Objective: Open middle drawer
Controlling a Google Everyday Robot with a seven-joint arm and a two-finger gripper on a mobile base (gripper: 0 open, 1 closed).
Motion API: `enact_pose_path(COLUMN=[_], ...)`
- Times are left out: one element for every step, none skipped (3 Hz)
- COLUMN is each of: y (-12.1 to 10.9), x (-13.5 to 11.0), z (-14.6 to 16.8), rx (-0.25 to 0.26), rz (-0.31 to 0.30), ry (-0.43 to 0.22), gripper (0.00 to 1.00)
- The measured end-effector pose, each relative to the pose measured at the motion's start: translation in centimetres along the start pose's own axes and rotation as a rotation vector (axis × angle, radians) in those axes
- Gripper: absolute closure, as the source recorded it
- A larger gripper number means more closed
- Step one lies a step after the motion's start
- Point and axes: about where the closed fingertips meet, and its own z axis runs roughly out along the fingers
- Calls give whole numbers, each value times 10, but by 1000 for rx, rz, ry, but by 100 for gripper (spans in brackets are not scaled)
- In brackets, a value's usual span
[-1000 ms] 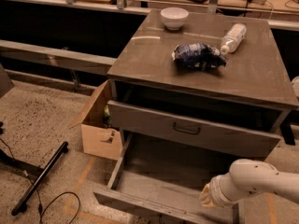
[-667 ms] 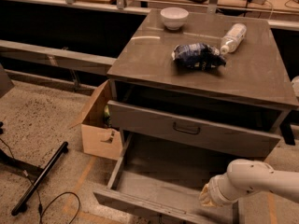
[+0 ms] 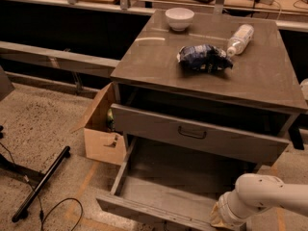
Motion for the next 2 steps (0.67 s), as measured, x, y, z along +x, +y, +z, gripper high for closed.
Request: enact_pose_path(y=[37, 37], x=[1, 0], z=[-2, -6], rx=[-66, -66], rz=[29, 29], ry=[9, 9], gripper=[100, 100])
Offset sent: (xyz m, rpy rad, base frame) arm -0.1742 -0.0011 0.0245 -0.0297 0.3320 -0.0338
